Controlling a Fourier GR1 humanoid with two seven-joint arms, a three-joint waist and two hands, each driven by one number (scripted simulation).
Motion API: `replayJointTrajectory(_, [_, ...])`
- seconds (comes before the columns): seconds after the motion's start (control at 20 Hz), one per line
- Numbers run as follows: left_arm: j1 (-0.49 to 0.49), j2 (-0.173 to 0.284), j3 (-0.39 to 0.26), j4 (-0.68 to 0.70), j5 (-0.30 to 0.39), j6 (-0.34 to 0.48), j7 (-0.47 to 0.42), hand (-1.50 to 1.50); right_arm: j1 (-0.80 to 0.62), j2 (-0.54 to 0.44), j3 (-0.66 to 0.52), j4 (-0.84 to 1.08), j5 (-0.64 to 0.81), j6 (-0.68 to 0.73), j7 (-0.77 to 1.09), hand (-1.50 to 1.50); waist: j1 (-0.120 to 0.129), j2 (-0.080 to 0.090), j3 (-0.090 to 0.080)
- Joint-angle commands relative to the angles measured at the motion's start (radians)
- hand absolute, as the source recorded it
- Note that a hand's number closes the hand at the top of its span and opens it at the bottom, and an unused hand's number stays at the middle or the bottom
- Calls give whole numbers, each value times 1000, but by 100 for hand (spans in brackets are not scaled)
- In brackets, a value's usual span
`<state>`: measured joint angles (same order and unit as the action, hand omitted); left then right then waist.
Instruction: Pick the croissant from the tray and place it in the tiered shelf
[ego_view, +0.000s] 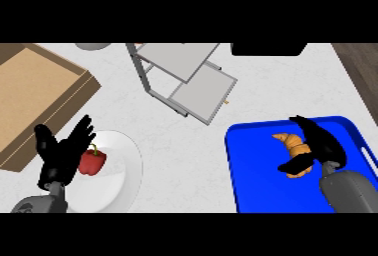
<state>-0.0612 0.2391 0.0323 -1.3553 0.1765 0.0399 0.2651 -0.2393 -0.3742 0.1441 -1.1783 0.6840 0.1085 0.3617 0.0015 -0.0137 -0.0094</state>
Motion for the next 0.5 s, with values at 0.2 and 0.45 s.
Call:
replayJointTrajectory(0.2, [52, -45, -3, 40, -10, -3, -37, 0, 85, 53, 44, -105, -1, -3, -76, 150, -7, 12, 9])
replayJointTrajectory(0.45, [25, 2, 33, 19, 18, -46, 14, 0, 152, 93, 71, -284, 29, -82, -89, 150, -9, 11, 9])
